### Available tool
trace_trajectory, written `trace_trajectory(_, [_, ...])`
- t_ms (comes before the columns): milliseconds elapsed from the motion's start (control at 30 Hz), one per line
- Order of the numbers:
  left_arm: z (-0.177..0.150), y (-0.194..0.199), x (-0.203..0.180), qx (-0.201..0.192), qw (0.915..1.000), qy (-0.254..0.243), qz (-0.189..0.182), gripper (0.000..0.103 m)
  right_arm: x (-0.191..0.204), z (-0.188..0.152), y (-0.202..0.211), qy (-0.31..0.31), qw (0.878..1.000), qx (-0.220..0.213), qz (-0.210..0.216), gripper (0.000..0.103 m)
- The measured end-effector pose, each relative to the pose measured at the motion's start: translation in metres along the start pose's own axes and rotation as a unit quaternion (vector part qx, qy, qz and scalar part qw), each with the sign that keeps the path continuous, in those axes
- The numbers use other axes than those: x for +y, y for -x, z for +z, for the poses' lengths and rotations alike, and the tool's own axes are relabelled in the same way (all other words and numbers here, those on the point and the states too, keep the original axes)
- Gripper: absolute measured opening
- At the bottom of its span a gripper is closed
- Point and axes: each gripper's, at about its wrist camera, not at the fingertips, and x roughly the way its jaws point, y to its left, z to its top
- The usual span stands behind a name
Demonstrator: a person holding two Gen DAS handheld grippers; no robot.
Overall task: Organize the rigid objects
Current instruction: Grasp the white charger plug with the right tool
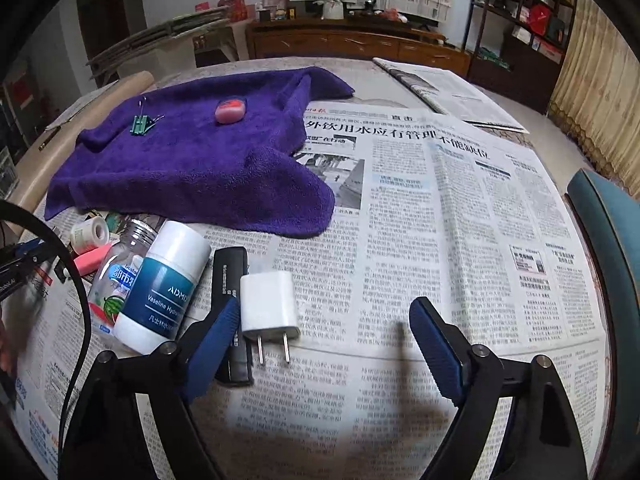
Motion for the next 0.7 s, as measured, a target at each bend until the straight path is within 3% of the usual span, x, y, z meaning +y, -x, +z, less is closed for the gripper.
trace_trajectory(200, [0.0003, 0.0002, 0.0004, 0.002, 1.0000, -0.002, 0.002, 0.023, 0.0074, 0.0013, 0.0001, 0.013, 1.000, -0.012, 0.023, 0.063])
trace_trajectory(567, [-0.0002, 0.0004, 0.0010, 0.003, 1.0000, -0.003, 0.002, 0.023, 0.0023, 0.0003, 0.0012, 0.028, 0.999, -0.001, 0.028, 0.056])
trace_trajectory(700, [-0.0006, 0.0005, 0.0008, 0.003, 1.0000, -0.006, 0.005, 0.023, 0.0085, -0.0047, -0.0028, 0.039, 0.999, 0.010, 0.031, 0.043])
